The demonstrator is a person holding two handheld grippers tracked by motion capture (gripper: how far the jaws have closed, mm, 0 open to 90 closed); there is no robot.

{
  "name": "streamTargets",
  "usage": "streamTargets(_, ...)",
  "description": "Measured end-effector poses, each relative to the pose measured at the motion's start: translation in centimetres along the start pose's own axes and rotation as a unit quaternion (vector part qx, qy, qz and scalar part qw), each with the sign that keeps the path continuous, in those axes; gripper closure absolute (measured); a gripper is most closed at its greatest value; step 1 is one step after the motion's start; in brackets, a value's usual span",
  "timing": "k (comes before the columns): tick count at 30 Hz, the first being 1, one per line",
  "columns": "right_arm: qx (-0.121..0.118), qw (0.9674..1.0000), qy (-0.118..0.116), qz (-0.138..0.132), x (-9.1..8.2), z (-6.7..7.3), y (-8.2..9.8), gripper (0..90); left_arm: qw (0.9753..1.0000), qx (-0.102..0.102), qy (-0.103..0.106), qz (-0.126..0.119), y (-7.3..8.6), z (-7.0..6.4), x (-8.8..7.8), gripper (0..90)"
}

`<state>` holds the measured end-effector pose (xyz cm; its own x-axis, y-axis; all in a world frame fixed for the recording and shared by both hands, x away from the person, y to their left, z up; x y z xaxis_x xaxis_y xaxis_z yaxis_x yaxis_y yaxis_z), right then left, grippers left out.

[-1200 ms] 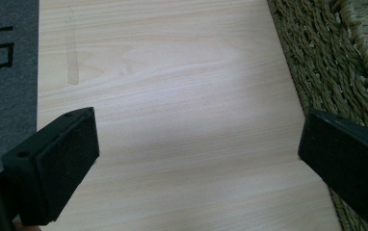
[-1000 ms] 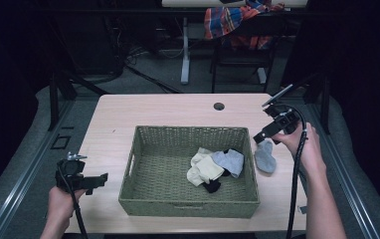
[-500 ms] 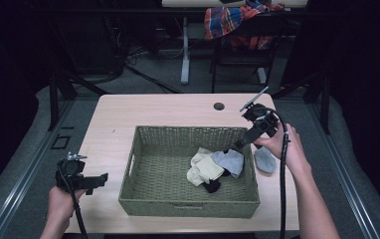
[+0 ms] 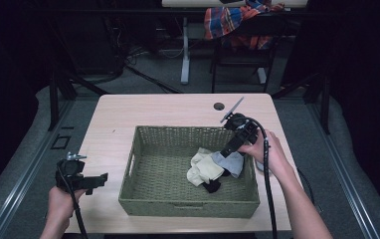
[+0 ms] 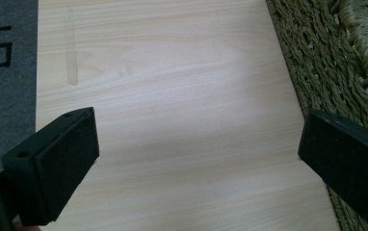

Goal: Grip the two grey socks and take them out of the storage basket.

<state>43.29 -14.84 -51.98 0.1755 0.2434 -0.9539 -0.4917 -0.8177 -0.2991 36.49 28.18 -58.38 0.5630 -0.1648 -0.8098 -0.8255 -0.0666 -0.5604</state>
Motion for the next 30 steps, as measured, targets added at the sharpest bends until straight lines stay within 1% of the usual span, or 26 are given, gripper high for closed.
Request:
streamTargets(1,-0.003,1.0000,0.002,0.005,0.3,0.0,0.0,16.9,1.0000,0.000,0.000,0.000,0.0,0.0,0.0,0.7)
streamTargets(2,-0.002,1.0000,0.002,0.003,0.6,0.1,0.0,18.4,1.0000,0.000,0.000,0.000,0.0,0.0,0.0,0.7)
streamTargets(5,-0.004,0.9999,-0.004,0.013,1.4,0.3,0.0,22.3,1.0000,0.000,0.000,0.001,0.0,0.0,0.0,0.7)
streamTargets(6,-0.002,0.9999,-0.001,0.013,1.7,0.4,0.0,23.8,1.0000,0.001,0.000,0.000,0.0,0.0,0.0,0.7)
streamTargets(7,-0.008,0.9997,-0.001,0.024,1.9,0.3,0.1,23.9,1.0000,0.001,0.000,0.001,0.0,0.0,0.0,0.7)
streamTargets(8,-0.009,0.9996,-0.003,0.027,2.1,0.5,0.1,24.4,1.0000,0.000,0.000,0.001,0.0,0.0,0.0,0.7)
streamTargets(11,-0.016,0.9993,0.003,0.033,2.8,0.5,0.2,27.2,1.0000,0.000,0.001,0.000,0.0,0.0,0.0,0.7)
streamTargets(12,-0.011,0.9996,0.002,0.027,3.1,0.6,0.1,27.2,1.0000,0.000,0.001,0.000,0.0,0.0,0.0,0.7)
streamTargets(13,-0.015,0.9992,0.002,0.038,3.3,0.6,0.2,27.4,1.0000,0.000,0.000,0.000,0.0,0.0,0.0,0.7)
streamTargets(14,-0.014,0.9991,0.004,0.039,3.6,0.7,0.3,27.8,1.0000,0.000,0.000,0.000,0.0,0.0,0.0,0.7)
streamTargets(16,-0.012,0.9988,0.001,0.048,4.1,0.8,0.5,29.2,1.0000,0.000,0.000,0.000,0.0,0.0,0.0,0.7)
streamTargets(17,-0.015,0.9981,0.003,0.059,4.2,0.8,0.6,29.9,1.0000,0.000,0.000,0.000,0.0,0.0,0.0,0.7)
streamTargets(20,-0.017,0.9981,0.008,0.059,4.9,0.8,0.6,33.6,1.0000,0.000,0.000,0.000,0.0,0.0,0.0,0.7)
streamTargets(21,-0.015,0.9976,0.007,0.067,5.0,0.9,0.7,35.5,1.0000,0.000,0.000,0.000,0.0,0.0,0.0,0.7)
streamTargets(22,-0.016,0.9975,0.009,0.068,5.4,0.9,0.8,36.8,1.0000,0.000,0.000,0.000,0.0,0.0,0.0,0.7)
streamTargets(25,-0.021,0.9957,0.016,0.088,6.1,0.9,1.2,40.6,1.0000,0.001,0.000,0.000,0.0,0.0,0.0,0.7)
streamTargets(27,-0.024,0.9944,0.015,0.102,6.4,1.0,1.4,42.6,1.0000,0.001,0.000,0.000,0.0,0.0,0.0,0.7)
streamTargets(28,-0.024,0.9945,0.013,0.101,6.7,1.2,1.4,42.9,1.0000,0.001,0.000,0.000,0.0,0.0,0.0,0.7)
streamTargets(29,-0.031,0.9933,0.013,0.111,6.7,1.3,1.4,43.4,1.0000,0.001,0.000,0.000,0.0,0.0,0.0,0.7)
streamTargets(30,-0.033,0.9927,0.017,0.114,6.8,1.2,1.5,44.1,1.0000,0.001,0.000,0.000,0.0,0.0,0.0,0.7)
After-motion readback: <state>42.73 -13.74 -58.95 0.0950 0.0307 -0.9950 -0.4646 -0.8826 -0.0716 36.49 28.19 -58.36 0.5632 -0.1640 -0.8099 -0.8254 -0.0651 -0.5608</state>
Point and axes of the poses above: each handheld gripper's, and its own axes: x roughly forward along the jaws, y roughly out of its underside, z roughly to its left, the point moved 10 cm from there along x, roughly forward along the jaws, and after that the axes turned 12 degrees about -x, right-handed, at the moved point
